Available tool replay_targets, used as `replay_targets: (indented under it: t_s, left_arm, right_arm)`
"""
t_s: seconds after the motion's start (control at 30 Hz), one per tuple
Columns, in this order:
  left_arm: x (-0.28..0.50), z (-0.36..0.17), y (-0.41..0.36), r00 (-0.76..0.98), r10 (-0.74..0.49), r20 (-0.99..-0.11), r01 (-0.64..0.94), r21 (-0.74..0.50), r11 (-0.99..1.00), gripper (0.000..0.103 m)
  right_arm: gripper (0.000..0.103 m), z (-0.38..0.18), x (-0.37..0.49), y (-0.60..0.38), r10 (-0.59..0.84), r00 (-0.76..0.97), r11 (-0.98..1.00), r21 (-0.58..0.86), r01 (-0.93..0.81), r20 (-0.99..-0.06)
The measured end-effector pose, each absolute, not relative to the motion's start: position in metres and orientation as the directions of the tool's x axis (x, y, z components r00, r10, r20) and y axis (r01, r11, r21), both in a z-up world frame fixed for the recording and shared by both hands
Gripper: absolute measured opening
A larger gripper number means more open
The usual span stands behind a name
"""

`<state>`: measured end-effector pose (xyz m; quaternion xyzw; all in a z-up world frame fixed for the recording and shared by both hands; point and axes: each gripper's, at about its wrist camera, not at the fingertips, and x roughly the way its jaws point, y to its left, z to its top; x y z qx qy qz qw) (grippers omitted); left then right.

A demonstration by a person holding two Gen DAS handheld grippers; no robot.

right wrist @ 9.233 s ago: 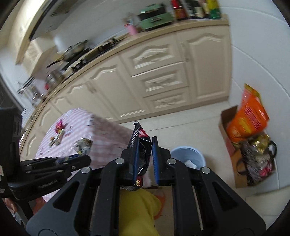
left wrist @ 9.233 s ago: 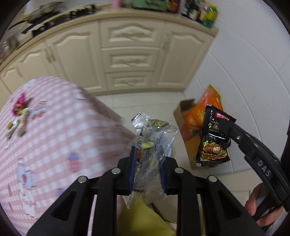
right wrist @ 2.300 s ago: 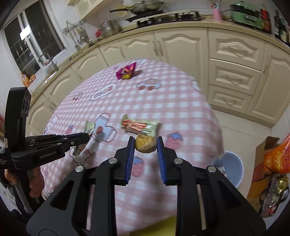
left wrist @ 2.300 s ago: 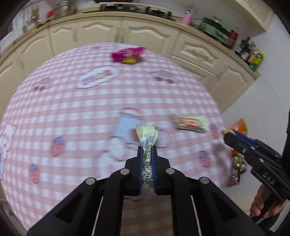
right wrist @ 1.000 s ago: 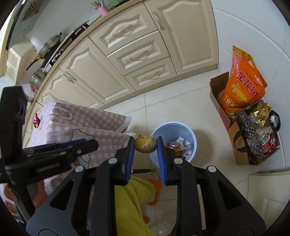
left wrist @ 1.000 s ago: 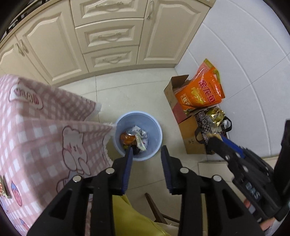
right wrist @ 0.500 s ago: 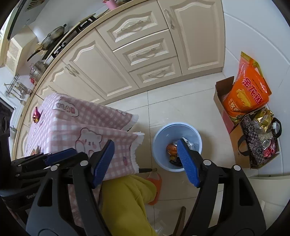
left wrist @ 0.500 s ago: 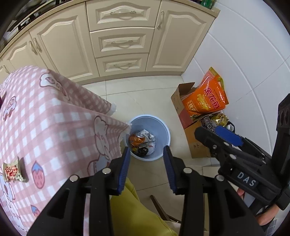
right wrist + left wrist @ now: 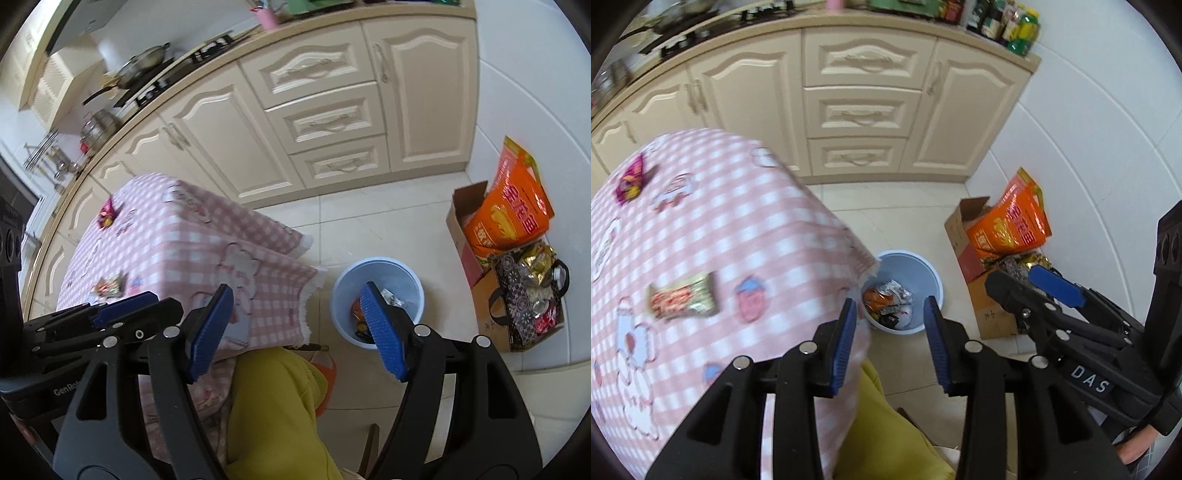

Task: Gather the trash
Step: 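Move both grippers back over the table toward the candy bar and magenta wrapper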

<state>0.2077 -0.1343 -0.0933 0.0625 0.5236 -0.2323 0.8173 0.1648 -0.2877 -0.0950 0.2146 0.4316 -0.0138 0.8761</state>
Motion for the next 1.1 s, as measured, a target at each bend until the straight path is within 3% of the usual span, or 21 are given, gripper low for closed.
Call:
replay_targets:
  t_s: [0.53,0.97,1.03,1.07,1.1]
  left_arm:
    - [0.209,-0.075,0.048,0.494,-0.122,-0.861,0.088,-0.090,0.992,0.050]
    - [0.220,-0.090,0.125,0.467,-0.060,-0.882,-0.068,-0.103,0.992,0.054]
    - [0.223,-0.092,0.129,0.463,-0.059,-0.884,-0.072,-0.103,0.992,0.055]
    - [0.224,-0.093,0.129,0.462,-0.059,-0.885,-0.073,-0.104,0.992,0.055]
    - [0.225,-0.093,0.130,0.460,-0.060,-0.886,-0.073,-0.105,0.992,0.055]
  right_arm:
    - [0.079,-0.091,0.229,-0.118,0.301,0.528,0.952,0.285,-0.113,-0.794]
    - [0.082,-0.110,0.257,-0.050,0.143,0.585,0.979,0.028,-0.202,-0.798]
    - [0.074,-0.111,0.251,-0.049,0.155,0.610,0.973,0.014,-0.229,-0.777]
    - [0.056,-0.109,0.249,-0.050,0.164,0.619,0.972,0.018,-0.235,-0.768]
    - [0.051,-0.108,0.250,-0.051,0.168,0.619,0.972,0.024,-0.234,-0.767]
